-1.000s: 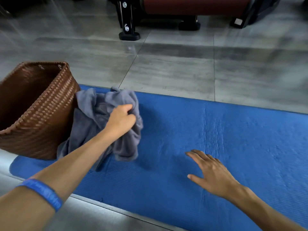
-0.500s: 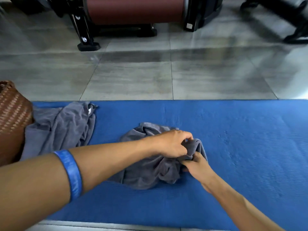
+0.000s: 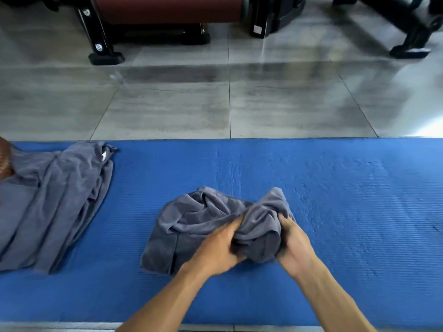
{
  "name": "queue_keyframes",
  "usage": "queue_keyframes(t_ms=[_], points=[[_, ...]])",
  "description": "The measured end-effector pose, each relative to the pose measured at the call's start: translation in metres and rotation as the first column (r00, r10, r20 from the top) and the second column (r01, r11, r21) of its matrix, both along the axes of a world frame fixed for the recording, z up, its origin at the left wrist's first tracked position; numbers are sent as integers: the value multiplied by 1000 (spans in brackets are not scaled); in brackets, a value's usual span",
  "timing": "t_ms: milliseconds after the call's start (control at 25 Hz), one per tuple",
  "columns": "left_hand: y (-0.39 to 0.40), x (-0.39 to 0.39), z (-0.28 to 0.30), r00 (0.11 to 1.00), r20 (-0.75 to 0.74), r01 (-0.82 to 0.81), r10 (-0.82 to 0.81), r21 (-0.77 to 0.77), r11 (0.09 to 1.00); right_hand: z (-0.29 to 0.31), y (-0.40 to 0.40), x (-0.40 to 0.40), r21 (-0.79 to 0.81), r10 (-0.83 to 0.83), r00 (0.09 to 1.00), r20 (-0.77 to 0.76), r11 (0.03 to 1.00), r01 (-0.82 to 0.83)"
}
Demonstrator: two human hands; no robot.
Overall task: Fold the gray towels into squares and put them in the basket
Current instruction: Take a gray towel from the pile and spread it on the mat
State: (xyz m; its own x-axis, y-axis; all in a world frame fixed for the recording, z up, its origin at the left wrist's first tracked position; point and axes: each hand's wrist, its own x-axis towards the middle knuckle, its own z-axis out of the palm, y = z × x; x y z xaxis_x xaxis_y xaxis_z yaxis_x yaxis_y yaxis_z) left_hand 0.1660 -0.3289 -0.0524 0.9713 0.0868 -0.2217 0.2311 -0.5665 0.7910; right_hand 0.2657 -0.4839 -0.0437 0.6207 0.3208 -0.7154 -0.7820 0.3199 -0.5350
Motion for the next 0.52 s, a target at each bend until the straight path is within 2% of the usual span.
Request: queue_keyframes(t_ms=[80, 160, 280, 360, 440, 480, 520], points=[[16, -3, -7, 985, 30, -166, 168, -58, 984, 7, -1, 4, 34, 28, 996, 83, 999, -31], [29, 2, -10, 973, -5, -231, 231, -68, 971, 12, -2, 13, -31, 20, 982, 187, 999, -15], [39, 18, 1, 953, -24, -298, 301, -244, 923, 13, -10, 34, -74, 3, 990, 141, 997, 7], [55, 34, 18, 884, 50, -428, 466, -317, 846, 22, -21, 51, -79, 43, 997, 71, 996, -37], [82, 45, 43, 777, 77, -542, 624, -421, 727, 34, -36, 70, -45, 18, 997, 80, 999, -14], [96, 47, 55, 730, 74, -581, 679, -454, 675, 39, -43, 78, -83, 6, 993, 115, 997, 4], [109, 46, 64, 702, 76, -606, 708, -457, 651, 43, -49, 83, -211, -12, 984, 179, 976, 50]])
